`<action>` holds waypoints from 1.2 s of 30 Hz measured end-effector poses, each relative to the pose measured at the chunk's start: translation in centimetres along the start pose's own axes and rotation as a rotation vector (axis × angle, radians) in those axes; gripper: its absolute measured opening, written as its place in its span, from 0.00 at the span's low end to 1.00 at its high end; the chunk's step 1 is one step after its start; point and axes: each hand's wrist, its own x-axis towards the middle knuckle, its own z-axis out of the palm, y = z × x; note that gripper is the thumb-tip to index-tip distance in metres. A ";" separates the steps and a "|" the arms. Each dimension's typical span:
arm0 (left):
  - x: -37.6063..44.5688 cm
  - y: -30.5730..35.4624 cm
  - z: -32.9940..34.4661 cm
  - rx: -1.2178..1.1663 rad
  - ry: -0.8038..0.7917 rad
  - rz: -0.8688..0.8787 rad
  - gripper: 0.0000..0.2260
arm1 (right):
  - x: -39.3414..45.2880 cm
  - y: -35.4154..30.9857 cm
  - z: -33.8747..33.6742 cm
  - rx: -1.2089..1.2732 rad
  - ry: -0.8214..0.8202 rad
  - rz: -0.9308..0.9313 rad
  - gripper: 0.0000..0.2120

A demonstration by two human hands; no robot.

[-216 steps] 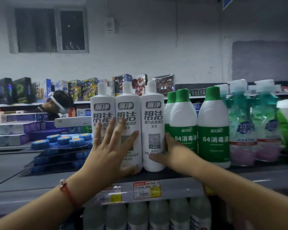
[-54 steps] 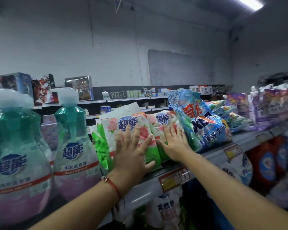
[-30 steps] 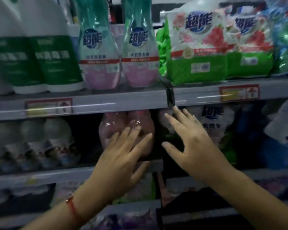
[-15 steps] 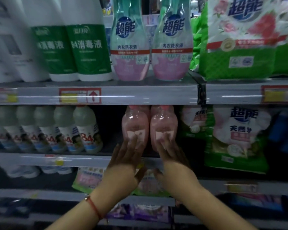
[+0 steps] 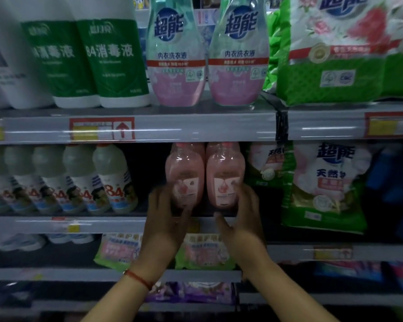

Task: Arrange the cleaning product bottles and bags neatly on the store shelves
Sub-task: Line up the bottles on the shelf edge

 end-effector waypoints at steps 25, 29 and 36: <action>3.8 -1.8 0.2 -0.239 -0.253 -0.201 0.34 | 5.0 1.3 1.2 0.136 0.079 0.262 0.25; 2.9 -1.3 0.8 -0.043 -0.163 -0.190 0.38 | 4.9 1.6 1.4 0.145 0.088 0.253 0.25; 2.9 -1.4 2.0 0.052 -0.099 -0.246 0.34 | 5.1 2.1 1.8 0.132 0.115 0.230 0.25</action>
